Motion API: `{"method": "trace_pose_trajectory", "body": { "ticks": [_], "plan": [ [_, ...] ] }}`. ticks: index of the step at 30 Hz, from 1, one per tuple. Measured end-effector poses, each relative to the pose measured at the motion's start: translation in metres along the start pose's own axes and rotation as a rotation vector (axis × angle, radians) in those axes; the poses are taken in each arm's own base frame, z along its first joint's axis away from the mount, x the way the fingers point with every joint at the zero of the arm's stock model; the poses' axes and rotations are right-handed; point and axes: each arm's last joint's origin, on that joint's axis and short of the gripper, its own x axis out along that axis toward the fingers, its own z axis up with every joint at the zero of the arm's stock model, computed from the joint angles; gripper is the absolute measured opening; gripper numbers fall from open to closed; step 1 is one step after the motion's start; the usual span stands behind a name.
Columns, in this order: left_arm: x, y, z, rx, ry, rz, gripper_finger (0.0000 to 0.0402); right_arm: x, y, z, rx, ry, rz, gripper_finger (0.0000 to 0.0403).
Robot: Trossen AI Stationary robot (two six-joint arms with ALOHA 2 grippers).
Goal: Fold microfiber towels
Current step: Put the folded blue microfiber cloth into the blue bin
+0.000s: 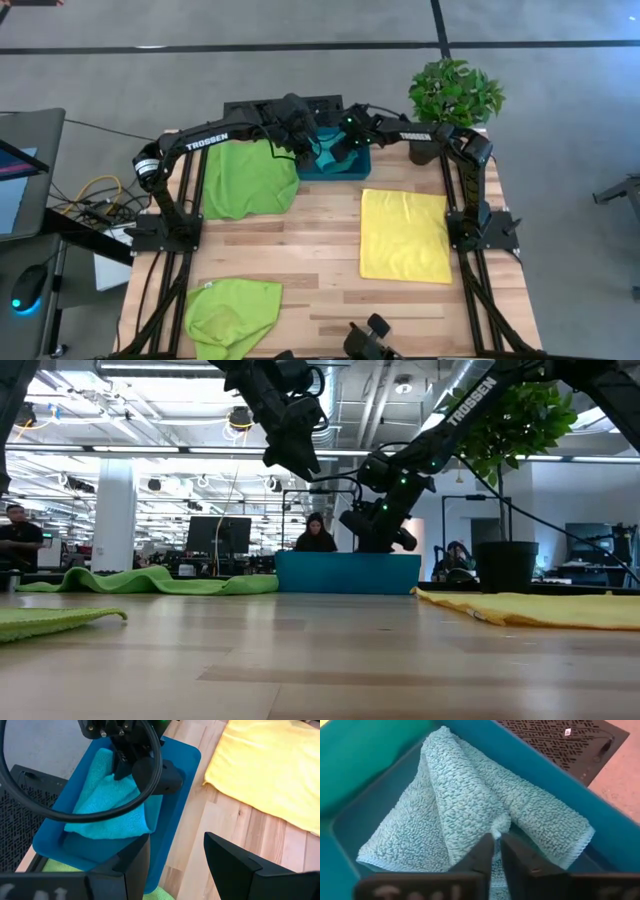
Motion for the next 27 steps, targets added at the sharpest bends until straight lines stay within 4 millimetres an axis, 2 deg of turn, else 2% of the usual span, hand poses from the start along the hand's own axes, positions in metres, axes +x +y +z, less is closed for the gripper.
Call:
{"method": "trace_pose_trajectory", "body": {
  "ticks": [2, 4, 10, 21, 27],
  "plan": [
    [0.0, 0.0, 0.0, 0.0, 0.0, 0.0, 0.0179, 0.0, 0.0, 0.0, -0.01, 0.0, -0.001, 0.0025],
    [0.0, 0.0, 0.0, 0.0, 0.0, 0.0, 0.0179, 0.0, 0.0, 0.001, -0.027, -0.007, 0.0, 0.0009],
    [0.0, 0.0, 0.0, 0.0, 0.0, 0.0, 0.0179, 0.0, -0.006, 0.005, -0.022, -0.043, -0.009, 0.0011],
    [0.0, 0.0, 0.0, 0.023, 0.001, 0.0, 0.0179, -0.003, -0.031, 0.01, -0.006, -0.084, -0.085, 0.0003],
    [0.0, 0.001, 0.0, 0.038, 0.001, 0.001, 0.0179, -0.003, -0.031, 0.009, -0.052, -0.075, -0.157, 0.0008]
  ]
}}
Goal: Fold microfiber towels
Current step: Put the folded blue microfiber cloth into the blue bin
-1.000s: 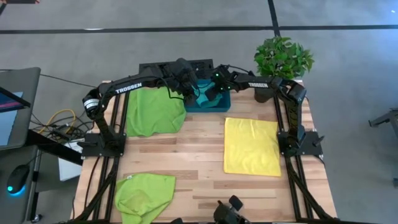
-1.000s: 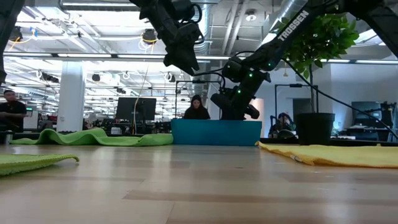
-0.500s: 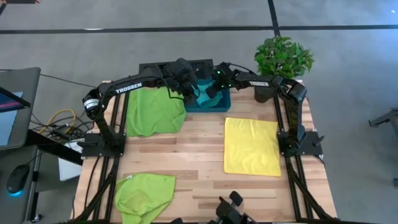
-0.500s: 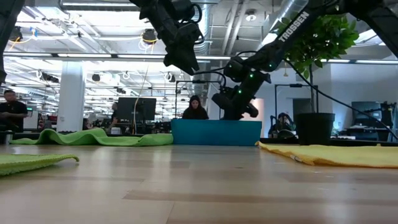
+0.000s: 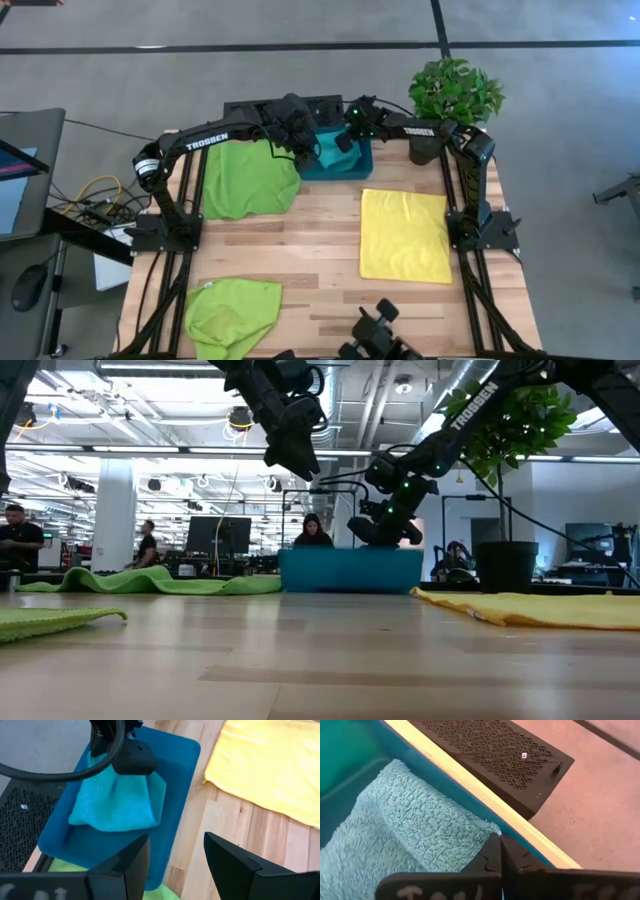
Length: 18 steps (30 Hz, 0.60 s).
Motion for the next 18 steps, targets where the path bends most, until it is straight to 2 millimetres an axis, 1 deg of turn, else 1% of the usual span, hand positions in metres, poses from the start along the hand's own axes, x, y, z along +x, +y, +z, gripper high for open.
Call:
{"method": "trace_pose_trajectory", "body": {
  "ticks": [4, 9, 13, 18],
  "plan": [
    [0.0, 0.0, 0.0, 0.001, 0.0, 0.0, 0.0179, 0.0, 0.006, 0.0, -0.045, 0.001, -0.011, 0.001],
    [0.0, 0.0, 0.0, 0.001, 0.003, 0.0, 0.0179, -0.001, 0.01, -0.001, -0.054, 0.009, -0.006, 0.0029],
    [0.0, 0.0, 0.0, 0.001, 0.003, 0.0, 0.0179, -0.001, 0.012, -0.002, -0.058, 0.014, -0.003, 0.0051],
    [0.0, 0.0, 0.0, 0.0, 0.005, 0.0, 0.0179, -0.001, 0.012, -0.002, -0.058, 0.012, -0.002, 0.0094]
  ]
}}
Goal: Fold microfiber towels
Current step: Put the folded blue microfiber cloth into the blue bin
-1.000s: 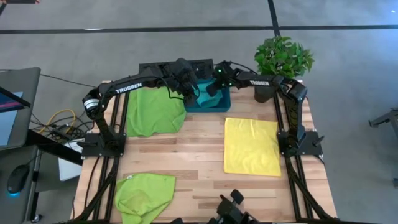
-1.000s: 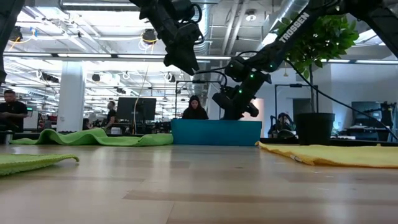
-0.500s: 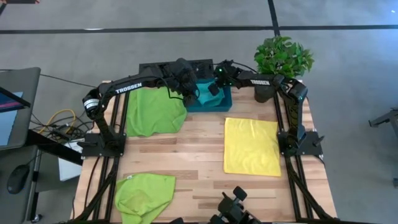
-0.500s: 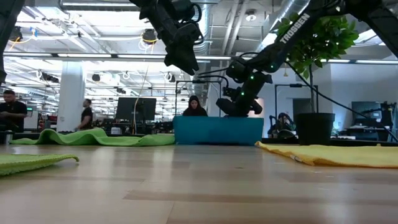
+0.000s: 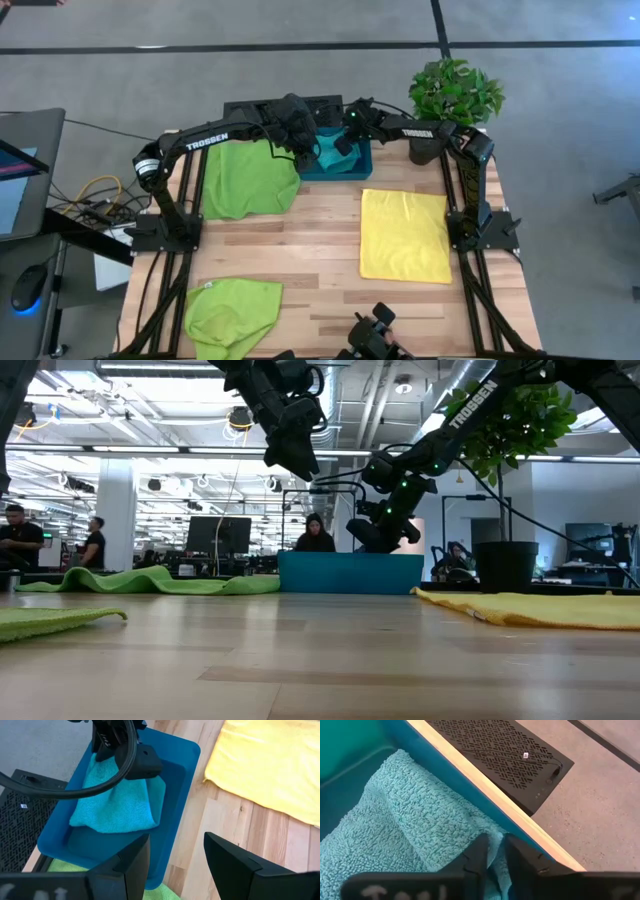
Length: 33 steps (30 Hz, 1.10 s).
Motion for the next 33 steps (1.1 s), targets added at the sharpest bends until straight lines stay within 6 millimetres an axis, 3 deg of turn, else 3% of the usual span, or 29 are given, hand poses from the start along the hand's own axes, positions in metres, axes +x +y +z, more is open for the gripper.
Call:
{"method": "trace_pose_trajectory", "body": {
  "ticks": [10, 20, 27, 33],
  "plan": [
    [0.003, 0.003, -0.002, -0.058, 0.022, 0.002, 0.0179, -0.006, 0.0, 0.009, 0.008, 0.022, 0.006, 0.0183],
    [0.017, 0.015, -0.007, -0.103, 0.064, -0.016, 0.0179, -0.024, -0.001, 0.03, -0.006, 0.019, 0.01, 0.0185],
    [0.056, 0.027, -0.008, -0.058, 0.057, -0.033, 0.0179, -0.079, 0.01, 0.041, -0.069, -0.013, 0.035, 0.0178],
    [0.1, 0.035, -0.015, 0.015, 0.076, -0.032, 0.0179, -0.129, 0.038, 0.045, -0.193, -0.071, 0.089, 0.0177]
  ]
}}
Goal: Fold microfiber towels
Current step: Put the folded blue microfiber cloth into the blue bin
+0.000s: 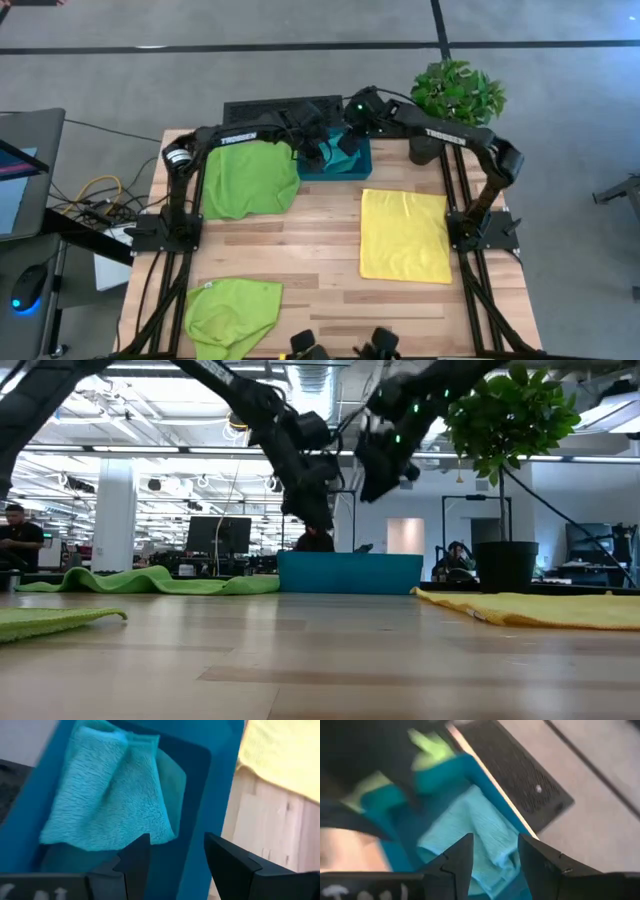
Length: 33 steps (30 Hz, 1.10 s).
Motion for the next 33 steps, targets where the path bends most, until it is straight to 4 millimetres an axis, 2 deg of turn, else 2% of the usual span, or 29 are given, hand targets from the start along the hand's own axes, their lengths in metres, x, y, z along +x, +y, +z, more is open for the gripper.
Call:
{"method": "trace_pose_trajectory", "body": {
  "ticks": [6, 12, 21, 26, 33],
  "plan": [
    [0.037, 0.008, -0.006, 0.028, 0.004, 0.01, 0.0179, -0.04, 0.027, 0.009, -0.073, -0.087, 0.049, 0.018],
    [0.057, 0.015, -0.009, 0.028, -0.001, 0.068, 0.0179, -0.061, 0.048, 0.013, -0.131, -0.141, 0.092, 0.0176],
    [0.066, 0.022, -0.014, 0.027, 0.007, 0.065, 0.0179, -0.06, 0.065, 0.012, -0.175, -0.137, 0.124, 0.0175],
    [0.082, 0.023, -0.026, 0.031, 0.075, 0.028, 0.0179, -0.06, 0.064, 0.012, -0.174, -0.139, 0.122, 0.0173],
    [0.08, 0.021, -0.032, 0.065, 0.141, -0.008, 0.0179, -0.06, 0.064, 0.012, -0.196, -0.141, 0.121, 0.0171]
  ]
}}
